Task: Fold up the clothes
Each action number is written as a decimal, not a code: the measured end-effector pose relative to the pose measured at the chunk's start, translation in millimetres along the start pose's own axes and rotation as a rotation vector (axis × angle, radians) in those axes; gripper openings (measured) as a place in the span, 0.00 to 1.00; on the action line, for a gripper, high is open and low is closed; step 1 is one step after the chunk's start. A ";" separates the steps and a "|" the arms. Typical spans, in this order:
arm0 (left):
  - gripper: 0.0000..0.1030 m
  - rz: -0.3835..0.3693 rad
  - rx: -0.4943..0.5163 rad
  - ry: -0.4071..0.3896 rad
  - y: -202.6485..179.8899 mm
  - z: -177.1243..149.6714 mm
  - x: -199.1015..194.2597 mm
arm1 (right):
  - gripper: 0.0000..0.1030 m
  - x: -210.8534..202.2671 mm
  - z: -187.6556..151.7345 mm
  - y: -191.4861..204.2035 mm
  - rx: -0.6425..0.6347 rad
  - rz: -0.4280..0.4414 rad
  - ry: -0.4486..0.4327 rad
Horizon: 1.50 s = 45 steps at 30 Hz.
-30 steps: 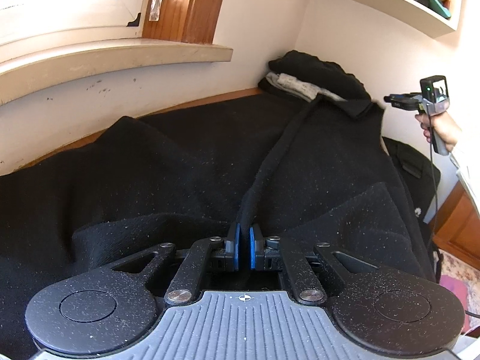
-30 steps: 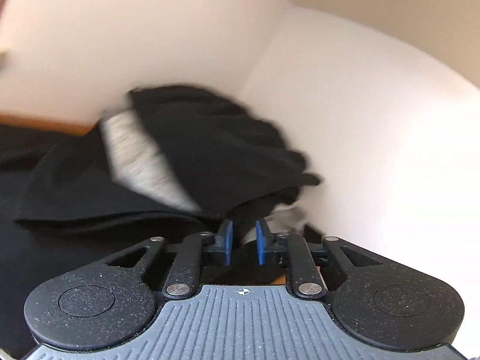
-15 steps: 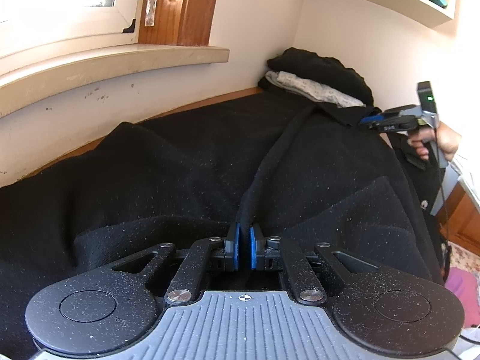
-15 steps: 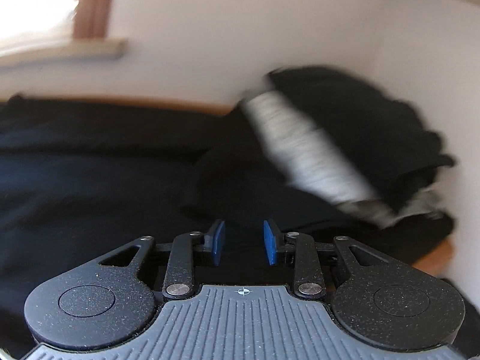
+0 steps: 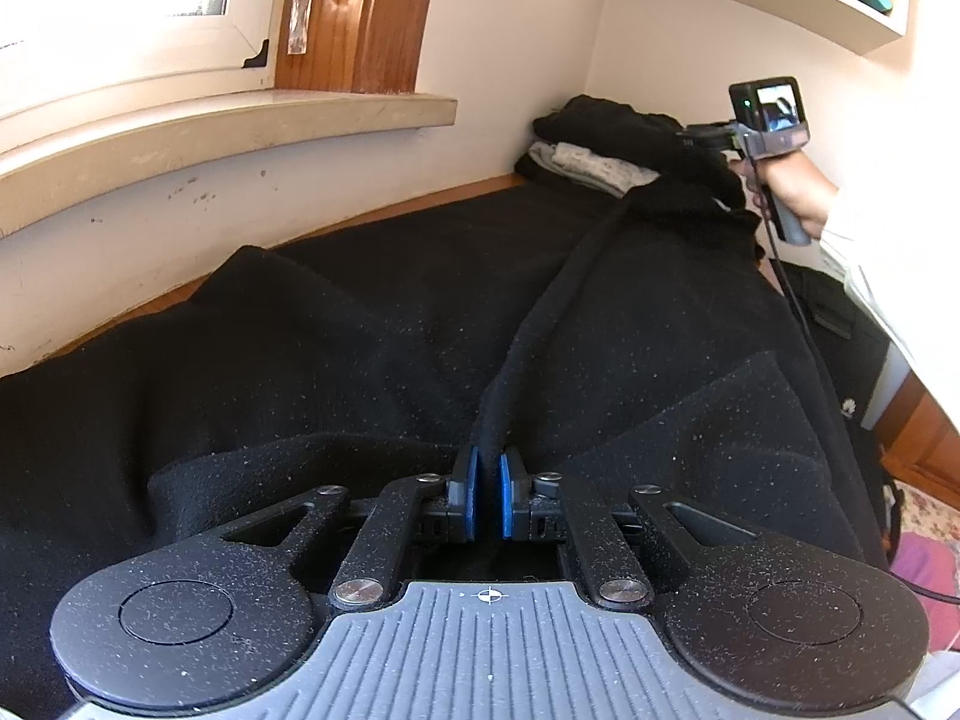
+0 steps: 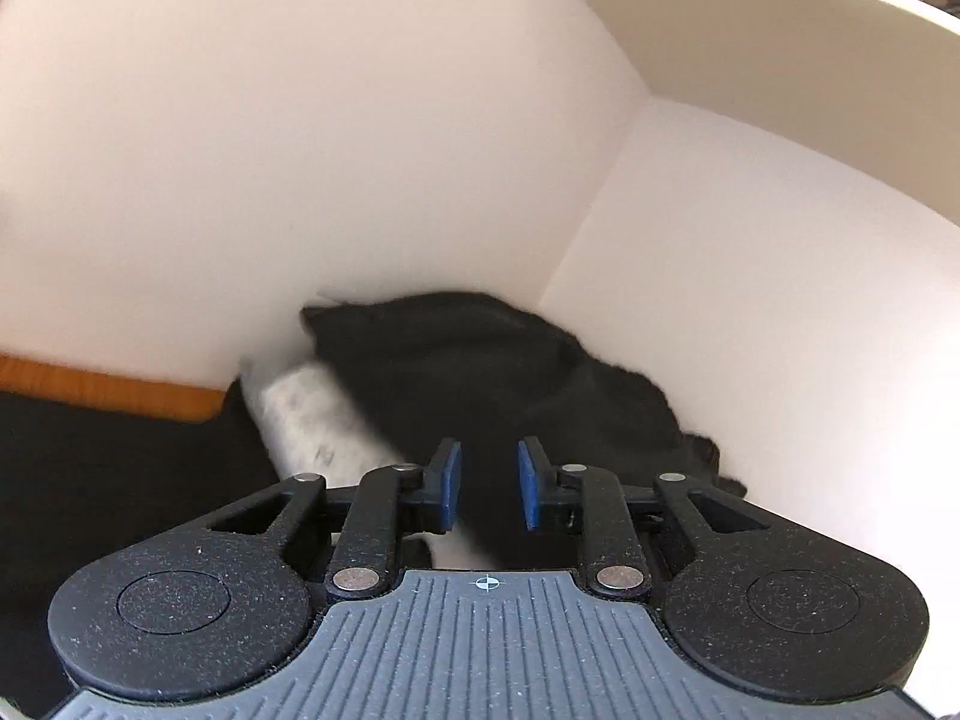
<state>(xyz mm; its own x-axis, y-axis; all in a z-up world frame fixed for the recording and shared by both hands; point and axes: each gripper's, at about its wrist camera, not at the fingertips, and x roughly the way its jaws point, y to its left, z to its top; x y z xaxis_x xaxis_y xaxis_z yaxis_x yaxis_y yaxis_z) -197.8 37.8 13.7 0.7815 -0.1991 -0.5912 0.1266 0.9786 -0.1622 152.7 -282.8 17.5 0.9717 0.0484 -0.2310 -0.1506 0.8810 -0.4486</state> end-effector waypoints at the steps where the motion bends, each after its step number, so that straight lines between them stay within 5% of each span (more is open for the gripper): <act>1: 0.07 0.001 0.000 0.000 -0.3 0.0 -0.1 | 0.25 -0.3 0.5 -1.8 -0.009 0.004 0.004; 4: 0.07 0.005 0.005 0.000 -1.6 0.0 0.0 | 0.37 -8.6 -6.1 -10.3 -0.018 0.055 -0.003; 15: 0.07 0.019 0.024 0.000 -4.5 -0.8 1.3 | 0.37 -35.5 -80.6 -43.7 0.028 0.487 0.179; 20: 0.07 0.011 0.014 0.001 -2.1 0.1 2.0 | 0.35 -14.0 -92.0 -45.5 0.082 0.486 0.228; 22: 0.07 0.005 0.006 0.002 -0.6 0.3 2.0 | 0.34 -20.3 -88.2 -44.8 0.103 0.415 0.131; 25: 0.07 -0.008 -0.014 0.003 2.9 0.6 1.6 | 0.34 -43.6 -76.0 -45.1 0.105 0.192 -0.101; 27: 0.09 -0.014 -0.026 0.004 5.0 0.7 1.6 | 0.33 -47.9 -68.3 -46.8 0.089 0.164 -0.151; 33: 0.10 0.011 -0.006 0.003 -0.2 0.1 1.7 | 0.38 -30.9 -49.2 -56.7 0.029 0.298 -0.089; 38: 0.11 0.034 0.016 0.003 -4.2 -1.0 1.5 | 0.38 -13.5 -46.0 -64.4 0.179 0.498 0.125; 45: 0.11 0.032 0.015 0.003 -3.7 -1.1 1.0 | 0.41 -19.7 -76.1 -42.0 0.226 0.485 0.272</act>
<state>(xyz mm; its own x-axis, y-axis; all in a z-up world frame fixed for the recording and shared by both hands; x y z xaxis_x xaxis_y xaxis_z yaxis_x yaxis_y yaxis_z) -198.2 33.9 12.8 0.7833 -0.1675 -0.5986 0.1102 0.9852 -0.1314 126.1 -356.6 -24.9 0.7155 0.3743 -0.5899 -0.4942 0.8680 -0.0487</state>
